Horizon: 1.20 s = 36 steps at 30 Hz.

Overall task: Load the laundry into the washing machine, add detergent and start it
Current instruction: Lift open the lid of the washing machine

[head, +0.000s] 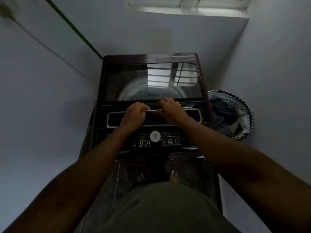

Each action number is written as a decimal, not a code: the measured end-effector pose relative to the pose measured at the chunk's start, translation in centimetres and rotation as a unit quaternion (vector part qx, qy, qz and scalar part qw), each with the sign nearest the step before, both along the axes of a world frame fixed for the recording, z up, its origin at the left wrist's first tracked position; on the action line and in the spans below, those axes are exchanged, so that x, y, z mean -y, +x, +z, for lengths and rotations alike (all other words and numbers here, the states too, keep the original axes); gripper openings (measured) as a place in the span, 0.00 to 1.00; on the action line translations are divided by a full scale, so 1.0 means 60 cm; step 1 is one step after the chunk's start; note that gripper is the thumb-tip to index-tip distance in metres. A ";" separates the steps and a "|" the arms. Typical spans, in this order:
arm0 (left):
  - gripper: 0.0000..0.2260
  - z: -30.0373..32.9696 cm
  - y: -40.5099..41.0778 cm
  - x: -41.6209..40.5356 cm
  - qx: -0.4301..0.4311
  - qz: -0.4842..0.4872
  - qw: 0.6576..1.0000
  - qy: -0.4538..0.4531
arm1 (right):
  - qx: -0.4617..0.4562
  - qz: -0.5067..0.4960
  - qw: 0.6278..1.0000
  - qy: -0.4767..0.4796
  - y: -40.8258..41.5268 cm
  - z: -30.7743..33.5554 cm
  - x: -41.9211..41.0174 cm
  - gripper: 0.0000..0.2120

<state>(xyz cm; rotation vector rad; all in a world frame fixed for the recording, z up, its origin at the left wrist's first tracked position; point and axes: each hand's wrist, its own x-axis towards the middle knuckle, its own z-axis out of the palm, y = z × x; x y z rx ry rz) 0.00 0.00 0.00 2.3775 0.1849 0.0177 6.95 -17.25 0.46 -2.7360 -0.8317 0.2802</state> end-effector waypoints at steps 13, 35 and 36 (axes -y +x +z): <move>0.23 -0.020 -0.012 0.025 -0.064 -0.029 0.992 0.108 | -0.008 0.016 0.999 -0.030 -0.031 -0.032 0.012 0.32; 0.13 0.135 0.042 0.020 -0.093 -0.010 0.990 0.108 | 0.068 0.076 0.994 -0.032 0.003 0.090 0.006 0.40; 0.13 0.152 0.055 0.017 -0.097 -0.022 0.990 0.104 | 0.064 0.075 0.995 -0.023 0.014 0.111 0.007 0.38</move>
